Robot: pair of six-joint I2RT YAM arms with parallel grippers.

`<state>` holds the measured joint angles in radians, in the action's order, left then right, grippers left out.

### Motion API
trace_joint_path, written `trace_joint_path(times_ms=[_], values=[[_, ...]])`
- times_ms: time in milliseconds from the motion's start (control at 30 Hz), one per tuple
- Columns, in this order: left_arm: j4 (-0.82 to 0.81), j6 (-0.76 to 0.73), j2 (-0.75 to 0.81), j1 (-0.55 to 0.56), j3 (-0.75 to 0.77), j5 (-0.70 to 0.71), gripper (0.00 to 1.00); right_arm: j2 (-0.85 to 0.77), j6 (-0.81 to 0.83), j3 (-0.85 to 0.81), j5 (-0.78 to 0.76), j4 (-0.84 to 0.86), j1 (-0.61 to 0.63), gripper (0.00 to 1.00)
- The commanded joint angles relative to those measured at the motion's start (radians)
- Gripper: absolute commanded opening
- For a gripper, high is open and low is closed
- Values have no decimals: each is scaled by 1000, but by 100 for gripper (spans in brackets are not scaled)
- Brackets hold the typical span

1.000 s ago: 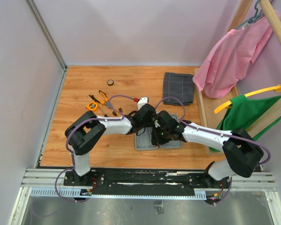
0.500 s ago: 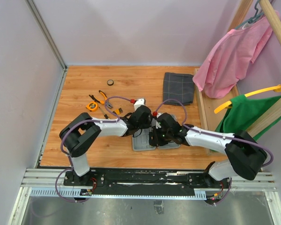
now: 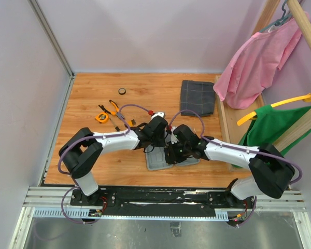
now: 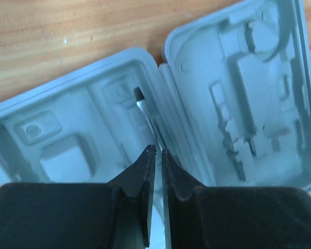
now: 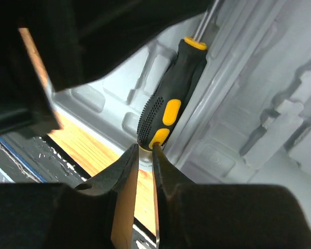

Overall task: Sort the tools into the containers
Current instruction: Adjust the screwdriver in the storage box.

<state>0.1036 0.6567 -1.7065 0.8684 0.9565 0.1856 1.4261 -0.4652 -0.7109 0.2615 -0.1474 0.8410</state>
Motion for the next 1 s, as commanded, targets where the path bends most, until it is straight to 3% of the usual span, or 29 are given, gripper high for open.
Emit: trace_joint_path(times_ms=[0,200,367,500,733,967], values=[[117,-41,77,11,24,4,16,-56,25,-9,-23,-83,10,20],[102,-42,185,11,-35,31,18,-146,24,-15,-30,-75,9,27],[125,-28,289,11,-120,75,20,-161,18,-41,-143,-148,-21,35],[180,4,358,11,-191,124,24,-141,14,-30,-175,-178,-41,47],[205,58,452,5,-307,151,30,-111,-11,69,-11,-13,-42,50],[164,68,426,-5,-354,141,32,-90,-20,106,30,29,-43,52]])
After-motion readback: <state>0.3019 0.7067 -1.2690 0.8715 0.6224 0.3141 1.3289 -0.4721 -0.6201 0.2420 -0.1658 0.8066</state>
